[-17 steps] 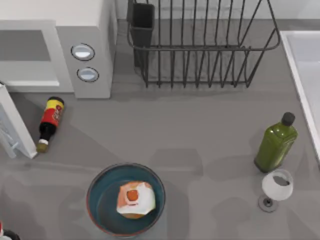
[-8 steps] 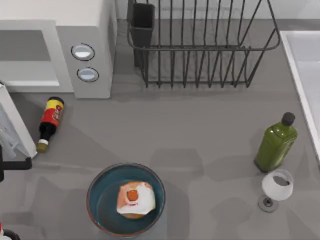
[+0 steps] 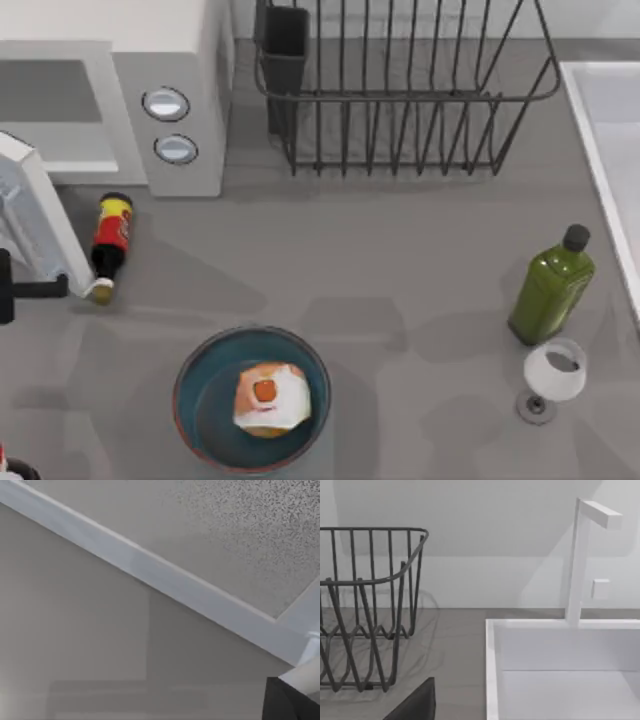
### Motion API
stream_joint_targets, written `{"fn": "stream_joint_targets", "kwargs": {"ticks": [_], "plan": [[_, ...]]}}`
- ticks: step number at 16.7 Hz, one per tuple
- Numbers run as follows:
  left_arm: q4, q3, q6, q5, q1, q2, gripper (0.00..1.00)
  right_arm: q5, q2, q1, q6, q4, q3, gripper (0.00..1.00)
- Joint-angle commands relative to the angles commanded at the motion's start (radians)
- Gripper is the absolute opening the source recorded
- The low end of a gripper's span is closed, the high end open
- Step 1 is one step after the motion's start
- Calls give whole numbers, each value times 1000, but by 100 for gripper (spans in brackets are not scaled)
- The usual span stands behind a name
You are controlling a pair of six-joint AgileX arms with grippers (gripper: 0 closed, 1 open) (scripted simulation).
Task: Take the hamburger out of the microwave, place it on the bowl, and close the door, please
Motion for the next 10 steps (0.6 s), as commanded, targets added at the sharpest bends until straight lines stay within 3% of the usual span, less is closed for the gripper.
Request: {"fn": "stream_joint_targets", "kwargs": {"ticks": [5, 10], "plan": [[105, 148, -12, -13, -21, 273, 0, 0, 0, 0, 0, 0, 0, 100], [137, 191, -15, -17, -27, 332, 0, 0, 0, 0, 0, 0, 0, 100]]}}
